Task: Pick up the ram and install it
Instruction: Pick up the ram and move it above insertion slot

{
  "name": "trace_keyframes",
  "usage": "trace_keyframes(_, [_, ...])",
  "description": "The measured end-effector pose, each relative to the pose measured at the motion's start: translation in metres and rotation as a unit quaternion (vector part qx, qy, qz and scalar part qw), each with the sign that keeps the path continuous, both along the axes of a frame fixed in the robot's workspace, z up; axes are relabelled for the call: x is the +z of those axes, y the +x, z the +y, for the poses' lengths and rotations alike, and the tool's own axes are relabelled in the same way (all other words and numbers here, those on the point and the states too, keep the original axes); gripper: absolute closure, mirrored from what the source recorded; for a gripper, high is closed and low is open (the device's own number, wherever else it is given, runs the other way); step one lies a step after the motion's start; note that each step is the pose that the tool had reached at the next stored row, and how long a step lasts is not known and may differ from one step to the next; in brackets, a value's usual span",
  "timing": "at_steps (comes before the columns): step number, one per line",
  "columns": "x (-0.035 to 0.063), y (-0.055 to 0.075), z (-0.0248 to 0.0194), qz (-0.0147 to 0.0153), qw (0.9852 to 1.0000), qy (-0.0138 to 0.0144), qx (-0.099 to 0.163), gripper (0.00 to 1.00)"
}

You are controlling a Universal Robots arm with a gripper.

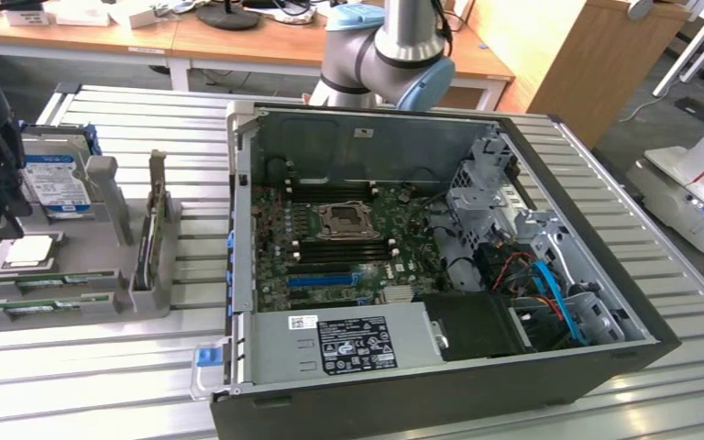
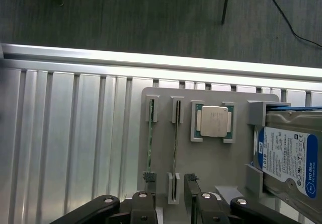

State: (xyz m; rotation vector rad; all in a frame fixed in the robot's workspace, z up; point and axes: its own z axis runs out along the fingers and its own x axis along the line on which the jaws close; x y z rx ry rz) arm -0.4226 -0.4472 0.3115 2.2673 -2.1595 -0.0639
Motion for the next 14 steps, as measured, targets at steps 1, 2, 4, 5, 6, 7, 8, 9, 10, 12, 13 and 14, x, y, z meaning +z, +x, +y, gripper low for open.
trace_keyframes(1, [0.0000,0.000,-0.0012,0.0000,1.0000,0.0000,0.000,0.64])
trace_keyframes(2, [0.0000,0.000,-0.0023,0.0000,1.0000,0.0000,0.000,0.64])
trace_keyframes(4, [0.0000,0.000,-0.0039,0.0001,1.0000,0.0000,0.000,0.64])
trace_keyframes(5, [0.0000,0.000,-0.0038,0.0000,1.0000,0.0000,0.000,0.64])
trace_keyframes(6, [0.0000,0.000,-0.0039,0.0000,1.0000,0.0000,0.000,0.64])
trace_keyframes(7, [0.0000,0.000,-0.0038,0.0000,1.0000,0.0000,0.000,0.64])
trace_keyframes(8, [0.0000,0.000,-0.0039,0.0000,1.0000,0.0000,0.000,0.64])
trace_keyframes(9, [0.0000,0.000,-0.0039,0.0000,1.0000,0.0000,0.000,0.64])
trace_keyframes(10, [0.0000,0.000,-0.0039,0.0000,1.0000,0.0000,0.000,0.64])
trace_keyframes(12, [-0.0071,0.000,-0.0040,-0.0001,1.0000,0.0000,0.000,0.64])
trace_keyframes(13, [-0.0143,0.000,-0.0039,-0.0001,1.0000,0.0000,0.000,0.64])
trace_keyframes(14, [-0.0158,0.000,-0.0039,0.0000,1.0000,0.0000,0.000,0.64])
